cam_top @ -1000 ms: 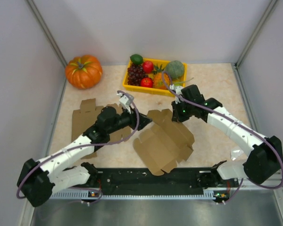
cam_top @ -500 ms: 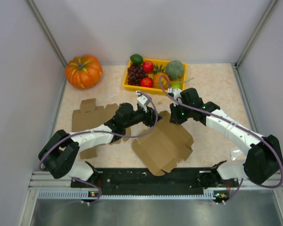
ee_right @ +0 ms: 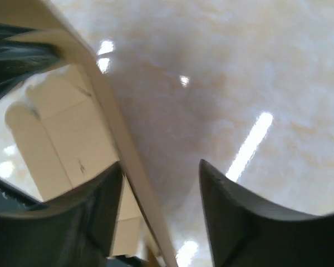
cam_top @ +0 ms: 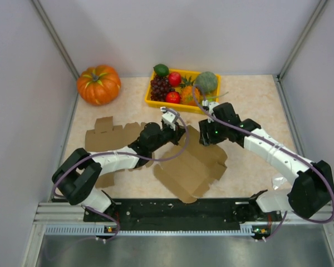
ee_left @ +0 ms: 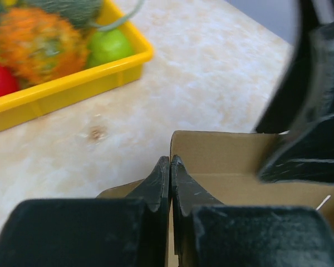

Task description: Fold the paper box

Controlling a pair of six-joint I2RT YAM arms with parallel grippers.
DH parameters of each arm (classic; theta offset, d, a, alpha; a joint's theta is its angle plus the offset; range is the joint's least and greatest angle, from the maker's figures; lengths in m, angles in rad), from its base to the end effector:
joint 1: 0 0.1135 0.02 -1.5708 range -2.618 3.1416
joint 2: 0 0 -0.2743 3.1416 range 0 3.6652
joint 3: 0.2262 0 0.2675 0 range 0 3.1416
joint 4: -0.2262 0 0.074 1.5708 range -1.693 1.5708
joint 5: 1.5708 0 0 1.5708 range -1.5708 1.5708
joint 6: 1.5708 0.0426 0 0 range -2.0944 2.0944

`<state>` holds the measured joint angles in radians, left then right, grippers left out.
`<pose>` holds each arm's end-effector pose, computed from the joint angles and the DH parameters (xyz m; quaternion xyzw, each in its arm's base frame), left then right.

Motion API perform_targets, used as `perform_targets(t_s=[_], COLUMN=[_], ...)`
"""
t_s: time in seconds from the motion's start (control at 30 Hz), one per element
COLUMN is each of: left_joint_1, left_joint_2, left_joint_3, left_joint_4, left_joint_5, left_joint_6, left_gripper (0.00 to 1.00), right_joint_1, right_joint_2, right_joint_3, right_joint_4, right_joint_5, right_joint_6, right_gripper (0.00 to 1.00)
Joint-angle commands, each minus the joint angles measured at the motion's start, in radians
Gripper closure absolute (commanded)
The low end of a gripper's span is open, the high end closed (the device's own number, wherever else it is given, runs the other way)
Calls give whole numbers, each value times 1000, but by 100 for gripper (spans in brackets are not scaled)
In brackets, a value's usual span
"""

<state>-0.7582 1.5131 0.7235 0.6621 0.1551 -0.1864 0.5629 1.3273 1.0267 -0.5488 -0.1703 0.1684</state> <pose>0.2463 -0.2423 0.2297 0.2602 0.7036 -0.3514 0.5601 0.2475 0.1647 0.2727 -0.2121 0.9083 0.2000 0.3000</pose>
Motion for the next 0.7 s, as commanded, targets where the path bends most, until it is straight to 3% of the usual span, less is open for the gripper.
perform_targets(t_s=[0.0,0.03,0.07,0.27,0.37,0.67], left_joint_1=[-16,-27,-41,-115,-130,-150], left_joint_2=[-51,-53,-54,-51,-63,-113], left_joint_3=[-70,-75,-82,-99,-111,-160], left_joint_4=[143,142,146,136,119,143], left_joint_5=[-313,-389,-419,-573,-603,-640], left_joint_6=[-56,-65,-67,-88,-100,-108], left_gripper=[100,100,100,100,100,100], right_joint_1=[8,9,12,55,100,121], right_joint_2=[-114,-147,-199,-260,-209,-68], right_joint_3=[53,40,26,-65,-65,-117], right_joint_4=[-207,-218,-241,-249,-257,-206], right_joint_5=[385,371,380,518,661,781], right_joint_6=[287,334,364,555,669,803], right_gripper=[31,28,1,1,1,7])
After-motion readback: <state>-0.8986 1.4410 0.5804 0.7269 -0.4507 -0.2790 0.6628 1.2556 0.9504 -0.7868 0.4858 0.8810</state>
